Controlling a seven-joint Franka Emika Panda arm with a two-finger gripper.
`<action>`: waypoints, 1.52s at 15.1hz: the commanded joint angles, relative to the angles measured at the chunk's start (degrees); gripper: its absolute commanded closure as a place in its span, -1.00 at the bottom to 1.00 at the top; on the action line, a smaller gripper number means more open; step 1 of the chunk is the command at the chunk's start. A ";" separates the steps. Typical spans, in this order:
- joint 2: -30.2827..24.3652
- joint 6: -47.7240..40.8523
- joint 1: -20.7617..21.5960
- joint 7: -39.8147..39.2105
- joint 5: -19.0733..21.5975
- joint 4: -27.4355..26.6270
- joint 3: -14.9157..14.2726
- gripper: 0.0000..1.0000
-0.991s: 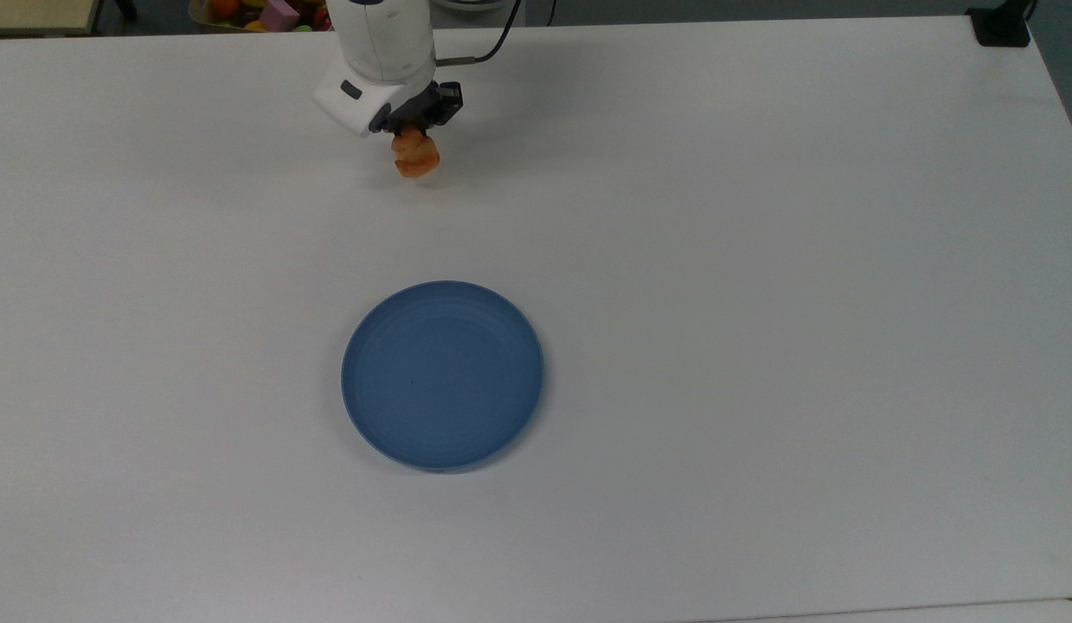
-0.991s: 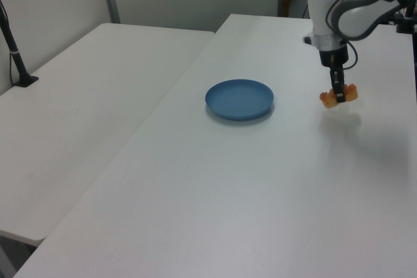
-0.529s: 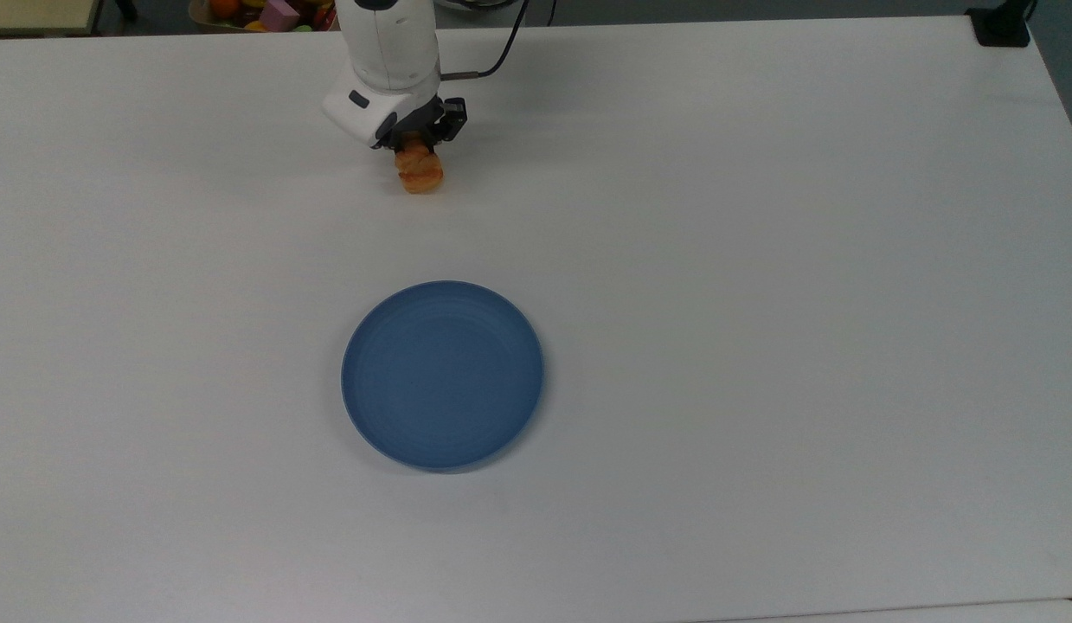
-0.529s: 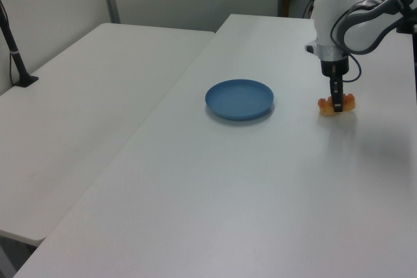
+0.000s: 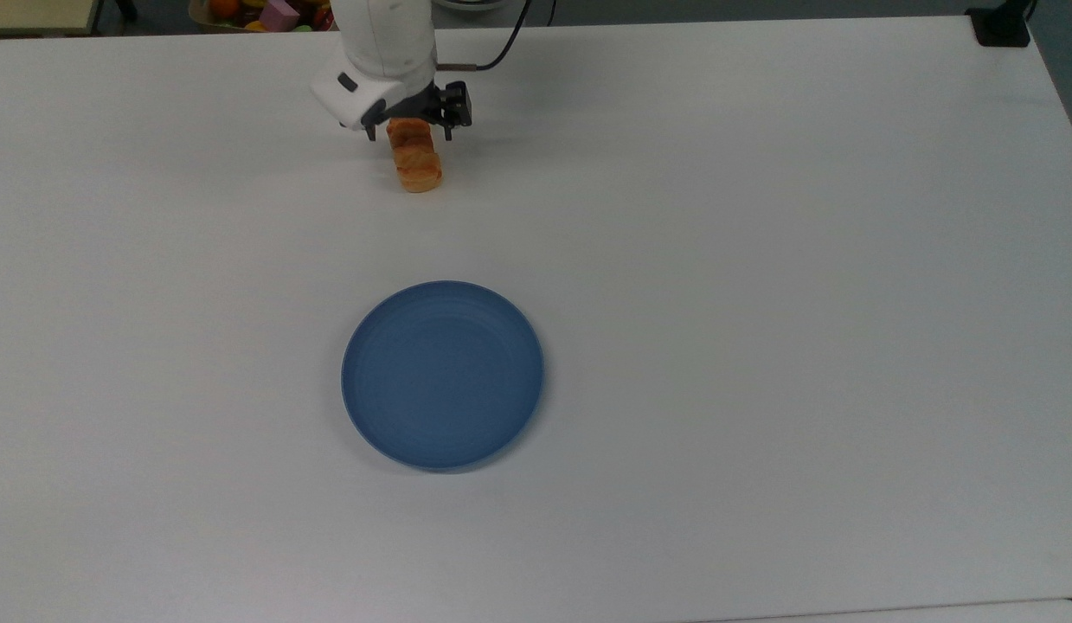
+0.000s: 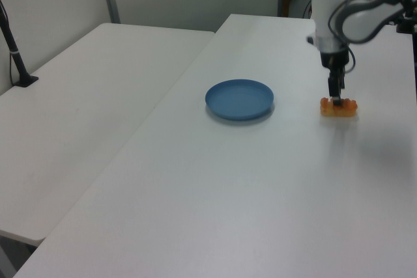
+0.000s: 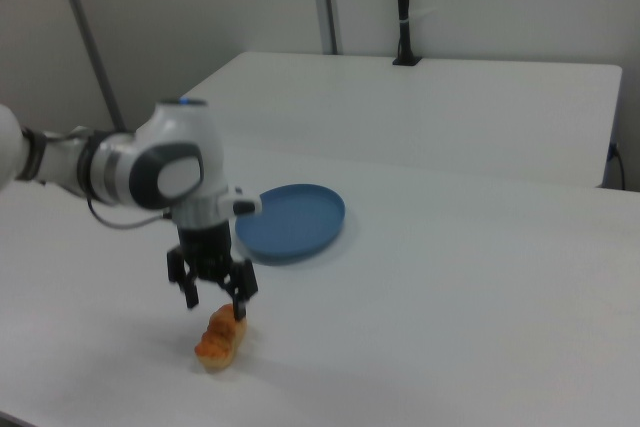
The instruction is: Put the bread on the table
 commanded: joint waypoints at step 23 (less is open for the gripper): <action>-3.28 -15.18 1.54 6.27 7.93 32.61 1.73 -1.00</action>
